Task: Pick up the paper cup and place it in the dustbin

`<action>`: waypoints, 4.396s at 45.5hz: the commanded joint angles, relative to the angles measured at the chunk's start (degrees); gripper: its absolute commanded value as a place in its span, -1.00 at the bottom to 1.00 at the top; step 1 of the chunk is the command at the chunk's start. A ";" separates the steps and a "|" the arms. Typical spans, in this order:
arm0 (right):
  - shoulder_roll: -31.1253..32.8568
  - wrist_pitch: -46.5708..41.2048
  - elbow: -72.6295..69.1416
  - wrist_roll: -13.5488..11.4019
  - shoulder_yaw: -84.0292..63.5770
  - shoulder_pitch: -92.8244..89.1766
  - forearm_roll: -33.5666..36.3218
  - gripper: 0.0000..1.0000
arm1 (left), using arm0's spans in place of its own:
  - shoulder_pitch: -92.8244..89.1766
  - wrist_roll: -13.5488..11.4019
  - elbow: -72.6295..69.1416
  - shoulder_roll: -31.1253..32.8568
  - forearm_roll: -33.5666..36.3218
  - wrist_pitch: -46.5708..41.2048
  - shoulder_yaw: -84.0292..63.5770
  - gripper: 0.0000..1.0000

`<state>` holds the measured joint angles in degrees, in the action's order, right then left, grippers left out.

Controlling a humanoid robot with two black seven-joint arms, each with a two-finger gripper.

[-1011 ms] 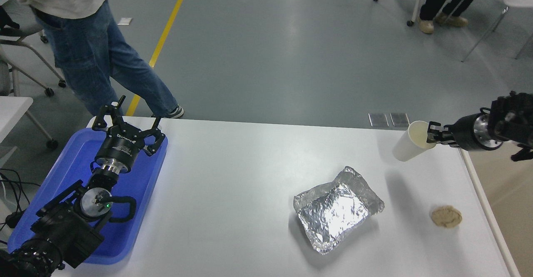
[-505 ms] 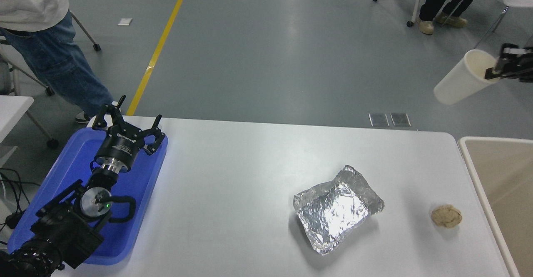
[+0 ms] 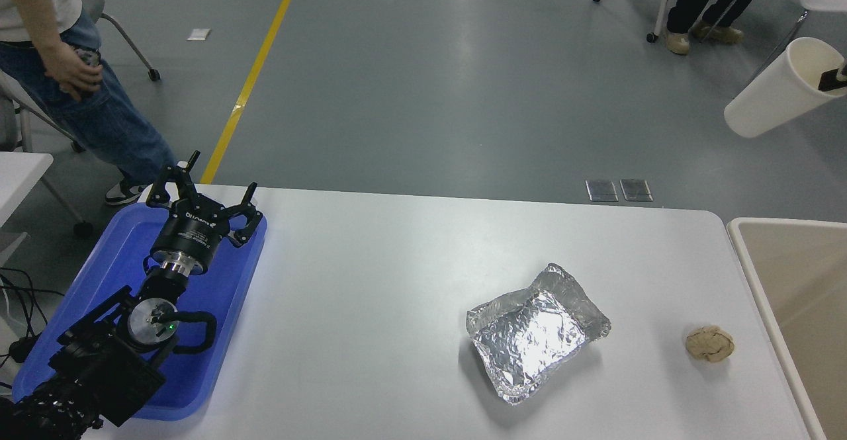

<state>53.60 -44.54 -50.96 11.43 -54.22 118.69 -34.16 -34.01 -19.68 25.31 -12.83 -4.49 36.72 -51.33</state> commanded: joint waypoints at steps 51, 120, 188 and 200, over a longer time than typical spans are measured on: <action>-11.84 41.20 39.70 -0.97 16.59 -76.58 26.25 -1.00 | 0.00 -0.01 0.00 0.00 0.01 0.01 0.00 1.00; -19.31 43.14 25.74 -0.80 -3.96 -41.00 26.69 1.00 | 0.00 -0.01 0.00 0.00 0.01 0.01 0.00 1.00; -19.94 -0.46 -30.34 -0.88 -24.80 25.89 18.34 1.00 | 0.00 -0.01 0.00 0.00 0.01 -0.07 0.00 1.00; -20.11 -0.46 -32.10 -0.88 -24.71 28.44 17.90 1.00 | 0.00 -0.01 0.00 0.00 0.01 -0.07 0.00 1.00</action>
<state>33.41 -44.69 -79.94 10.55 -78.55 143.88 -15.55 -34.01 -19.68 25.31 -12.83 -4.48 36.66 -51.33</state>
